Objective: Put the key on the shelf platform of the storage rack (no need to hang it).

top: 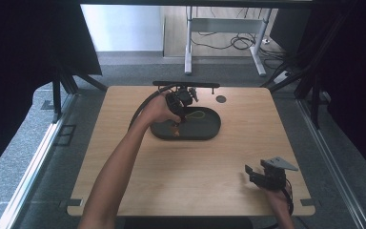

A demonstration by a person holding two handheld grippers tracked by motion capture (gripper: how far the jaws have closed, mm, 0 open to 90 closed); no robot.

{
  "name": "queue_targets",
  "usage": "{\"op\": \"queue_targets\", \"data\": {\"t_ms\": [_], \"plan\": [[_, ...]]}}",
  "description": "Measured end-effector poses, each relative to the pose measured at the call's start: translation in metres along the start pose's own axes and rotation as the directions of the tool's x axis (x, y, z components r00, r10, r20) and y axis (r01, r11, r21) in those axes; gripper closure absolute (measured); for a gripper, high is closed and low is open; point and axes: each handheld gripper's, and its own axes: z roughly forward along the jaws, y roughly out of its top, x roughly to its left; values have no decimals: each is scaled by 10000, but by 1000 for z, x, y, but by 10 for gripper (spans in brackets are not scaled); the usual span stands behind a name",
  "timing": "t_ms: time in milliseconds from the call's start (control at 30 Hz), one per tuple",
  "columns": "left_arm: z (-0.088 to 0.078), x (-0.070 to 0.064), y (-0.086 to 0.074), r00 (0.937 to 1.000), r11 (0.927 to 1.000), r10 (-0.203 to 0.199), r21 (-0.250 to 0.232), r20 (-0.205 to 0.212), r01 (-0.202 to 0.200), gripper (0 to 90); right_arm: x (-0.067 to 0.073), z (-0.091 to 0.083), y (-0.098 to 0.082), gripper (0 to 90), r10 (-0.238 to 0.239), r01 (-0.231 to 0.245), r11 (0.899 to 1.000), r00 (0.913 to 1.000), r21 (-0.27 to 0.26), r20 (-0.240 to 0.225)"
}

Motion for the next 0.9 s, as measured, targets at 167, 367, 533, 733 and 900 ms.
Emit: {"op": "queue_targets", "data": {"t_ms": [167,367,533,733,900], "plan": [[5,3,6,10000,10000,-24,-36,-35,24,664,1,1,0,292,-23,23,10000,10000,20,-7],[12,7,6,10000,10000,-4,66,35,4,664,1,2,-1,291,-38,38,10000,10000,46,-6],[15,10,4,10000,9999,-58,116,42,58,664,1,3,-1,292,7,-6,9999,10000,134,-16],[19,13,2,9997,9997,-245,74,-5,245,664,2,4,-2,291,-104,105,9998,9999,168,-24],[23,15,1,9997,9997,-228,115,52,228,664,3,4,-2,291,-65,66,9998,10000,203,-56]]}}
